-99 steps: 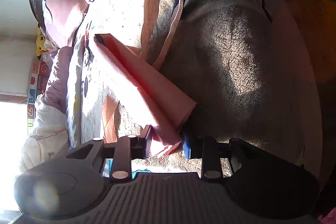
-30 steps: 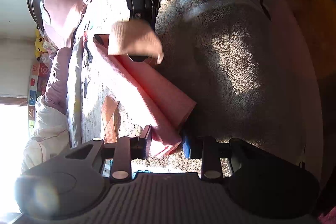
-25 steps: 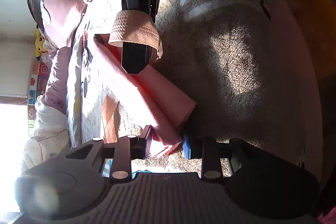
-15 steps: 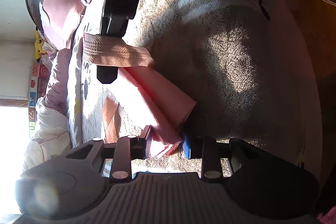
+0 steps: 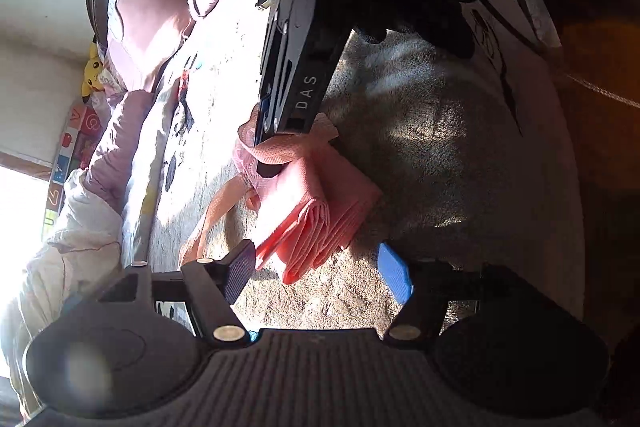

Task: Fold shopping bag

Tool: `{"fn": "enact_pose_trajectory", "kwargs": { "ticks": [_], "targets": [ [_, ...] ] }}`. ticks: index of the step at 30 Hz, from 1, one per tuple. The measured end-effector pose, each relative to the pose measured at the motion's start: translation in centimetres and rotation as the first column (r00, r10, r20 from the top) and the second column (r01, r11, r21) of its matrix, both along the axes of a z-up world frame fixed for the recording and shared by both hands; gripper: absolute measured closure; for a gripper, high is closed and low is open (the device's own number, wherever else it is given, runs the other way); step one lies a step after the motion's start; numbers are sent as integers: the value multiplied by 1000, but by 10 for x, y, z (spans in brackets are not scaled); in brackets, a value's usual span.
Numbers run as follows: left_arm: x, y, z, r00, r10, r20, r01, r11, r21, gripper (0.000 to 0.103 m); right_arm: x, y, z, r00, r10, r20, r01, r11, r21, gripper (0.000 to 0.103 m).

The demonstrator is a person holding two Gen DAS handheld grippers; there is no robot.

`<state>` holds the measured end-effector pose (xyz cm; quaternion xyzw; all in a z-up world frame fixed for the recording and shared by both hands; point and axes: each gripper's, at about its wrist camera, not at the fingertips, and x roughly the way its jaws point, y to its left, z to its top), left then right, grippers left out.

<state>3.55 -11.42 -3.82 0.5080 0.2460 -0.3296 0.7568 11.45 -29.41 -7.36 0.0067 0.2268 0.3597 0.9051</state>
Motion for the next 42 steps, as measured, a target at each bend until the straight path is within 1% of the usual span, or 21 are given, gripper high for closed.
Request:
{"fn": "enact_pose_trajectory", "kwargs": {
  "ticks": [2,4,6,7,9,12,14,16,19,20,21,23,25,26,27,29,31,34,36,38,42],
  "targets": [
    [15,30,26,990,114,-88,-132,961,-242,36,2,-2,-1,1000,1,-18,0,1000,12,93],
    [34,55,41,964,198,-177,-258,860,-441,36,5,-4,-3,999,3,-39,-2,1000,27,93],
    [66,86,43,901,245,-359,-428,638,-640,36,6,-2,-3,999,1,-39,1,1000,27,93],
    [80,93,37,873,244,-423,-483,560,-673,36,5,0,-2,1000,-2,-31,3,1000,20,93],
    [110,106,21,802,240,-547,-596,387,-703,36,2,4,-1,1000,-7,-16,7,1000,4,93],
    [155,123,-9,671,199,-715,-739,100,-666,36,3,9,-1,1000,-14,-23,13,1000,-24,93],
    [178,135,-35,617,-8,-787,-785,-88,-614,36,4,13,-1,999,-18,-28,17,999,-43,93],
    [192,138,-63,596,-259,-760,-802,-227,-552,36,5,16,-2,999,-23,-33,21,998,-61,93],
    [193,135,-83,661,-417,-624,-750,-375,-544,37,7,21,-2,999,-31,-41,27,996,-89,93],
    [188,138,-82,720,-442,-536,-694,-445,-566,37,7,23,-2,999,-33,-43,29,995,-98,93],
    [183,141,-80,754,-441,-487,-657,-490,-573,37,8,25,-2,998,-36,-46,31,994,-108,93],
    [158,155,-63,853,-370,-369,-522,-612,-594,37,9,28,-2,998,-41,-50,34,991,-126,93],
    [127,169,-49,930,-255,-266,-366,-719,-590,37,10,31,-3,997,-46,-55,38,989,-145,93],
    [119,173,-47,944,-218,-246,-324,-742,-586,36,10,33,-3,997,-49,-58,40,987,-154,93],
    [115,175,-42,945,-195,-261,-318,-731,-603,36,11,35,-3,997,-52,-60,41,986,-163,93],
    [124,173,-26,872,-142,-468,-463,-546,-698,36,5,41,-1,999,-34,-18,30,983,-181,92],
    [123,172,-21,863,-115,-493,-486,-460,-743,36,-2,49,2,1000,-4,14,7,979,-206,92],
    [113,162,-6,854,-106,-509,-518,-262,-814,36,-5,48,4,1000,-3,0,3,984,-177,92],
    [108,146,-1,852,-43,-522,-524,-40,-851,37,-7,46,6,1000,-8,-2,8,988,-152,92],
    [100,130,-10,842,-44,-538,-532,93,-841,42,-5,40,6,999,-23,-31,20,995,-101,92],
    [93,110,-28,822,-2,-570,-560,176,-809,48,-3,30,5,996,-56,-66,53,998,-35,91]
  ]
}}
